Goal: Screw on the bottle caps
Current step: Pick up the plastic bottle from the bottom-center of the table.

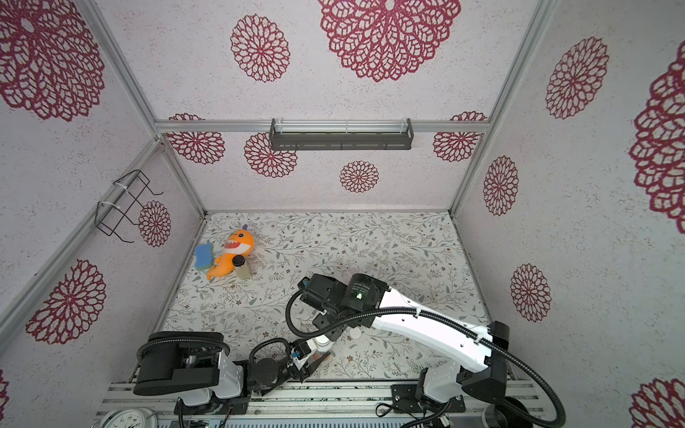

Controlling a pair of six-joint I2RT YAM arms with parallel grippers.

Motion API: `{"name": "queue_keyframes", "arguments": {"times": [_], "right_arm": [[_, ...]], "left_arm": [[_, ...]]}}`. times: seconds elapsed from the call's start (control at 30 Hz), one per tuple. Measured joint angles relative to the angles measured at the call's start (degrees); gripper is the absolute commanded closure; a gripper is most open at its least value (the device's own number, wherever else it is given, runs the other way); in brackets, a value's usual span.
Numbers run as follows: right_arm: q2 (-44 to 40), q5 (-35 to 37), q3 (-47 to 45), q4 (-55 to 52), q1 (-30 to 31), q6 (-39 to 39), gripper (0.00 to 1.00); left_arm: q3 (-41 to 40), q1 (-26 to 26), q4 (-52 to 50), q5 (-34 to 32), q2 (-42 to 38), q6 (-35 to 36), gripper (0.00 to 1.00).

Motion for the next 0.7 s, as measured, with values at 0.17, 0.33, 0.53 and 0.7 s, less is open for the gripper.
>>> {"name": "queue_keyframes", "arguments": {"times": [0.17, 0.33, 0.53, 0.7], "right_arm": [[-0.2, -0.46, 1.55, -1.36, 0.5, -1.27, 0.38], [-1.51, -0.66, 3.5, -3.61, 3.8, -3.58, 0.36], [-2.47, -2.43, 3.69, -4.9, 5.51, -5.73, 0.42], [-1.53, -2.62, 3.58, -5.09, 6.88, -7.17, 0.43]], "left_arm": [[0.02, 0.0, 0.9, 0.04, 0.0, 0.15, 0.46], [0.04, -0.04, 1.18, 0.48, -0.13, 0.13, 0.46], [0.48, -0.04, -1.33, 1.49, -2.51, -0.11, 0.46], [0.5, -0.04, -2.64, 1.81, -2.89, -0.09, 0.46]]}}
